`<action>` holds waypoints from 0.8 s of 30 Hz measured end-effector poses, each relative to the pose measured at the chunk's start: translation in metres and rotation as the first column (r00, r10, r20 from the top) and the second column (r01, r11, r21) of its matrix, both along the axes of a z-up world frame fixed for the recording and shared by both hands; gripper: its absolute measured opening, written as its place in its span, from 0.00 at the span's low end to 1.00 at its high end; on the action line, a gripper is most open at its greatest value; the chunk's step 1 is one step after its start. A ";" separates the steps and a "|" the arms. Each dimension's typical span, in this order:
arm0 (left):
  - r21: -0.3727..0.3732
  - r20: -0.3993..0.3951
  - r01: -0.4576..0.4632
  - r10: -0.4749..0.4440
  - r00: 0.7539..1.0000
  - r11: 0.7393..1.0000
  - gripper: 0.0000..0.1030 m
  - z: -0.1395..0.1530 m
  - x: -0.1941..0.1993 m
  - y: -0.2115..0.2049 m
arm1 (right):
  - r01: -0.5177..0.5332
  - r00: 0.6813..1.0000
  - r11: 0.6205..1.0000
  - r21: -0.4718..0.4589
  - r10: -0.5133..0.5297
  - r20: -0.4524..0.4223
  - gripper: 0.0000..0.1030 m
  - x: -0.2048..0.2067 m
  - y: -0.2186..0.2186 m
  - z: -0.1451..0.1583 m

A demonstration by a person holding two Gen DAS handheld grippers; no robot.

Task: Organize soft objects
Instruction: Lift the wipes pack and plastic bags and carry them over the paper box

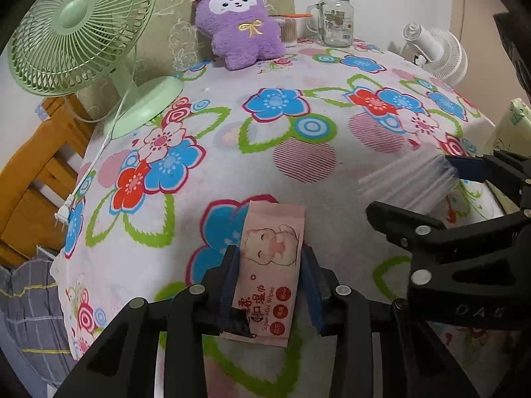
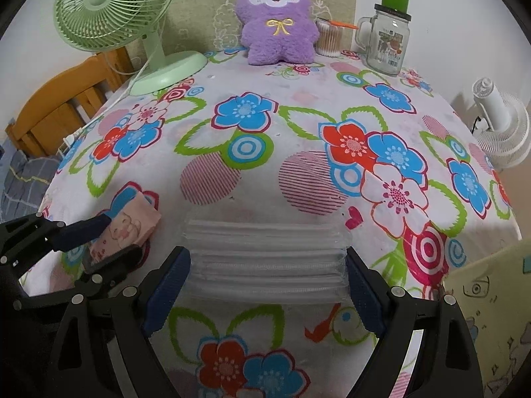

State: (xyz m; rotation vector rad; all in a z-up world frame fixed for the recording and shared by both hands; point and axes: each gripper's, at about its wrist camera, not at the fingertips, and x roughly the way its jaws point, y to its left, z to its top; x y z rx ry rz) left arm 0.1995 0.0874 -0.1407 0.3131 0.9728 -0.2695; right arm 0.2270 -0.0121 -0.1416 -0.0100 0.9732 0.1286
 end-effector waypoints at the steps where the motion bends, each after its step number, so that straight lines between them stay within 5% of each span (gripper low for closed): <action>1: 0.005 0.007 -0.010 0.009 1.000 1.000 0.36 0.002 -0.004 -0.002 | -0.002 1.000 1.000 -0.001 0.002 0.001 0.88 -0.002 0.000 0.001; 24: -0.029 0.130 -0.066 0.069 0.989 0.997 0.36 0.067 -0.079 -0.044 | -0.030 0.991 1.000 0.000 0.030 0.132 0.88 -0.076 -0.028 0.065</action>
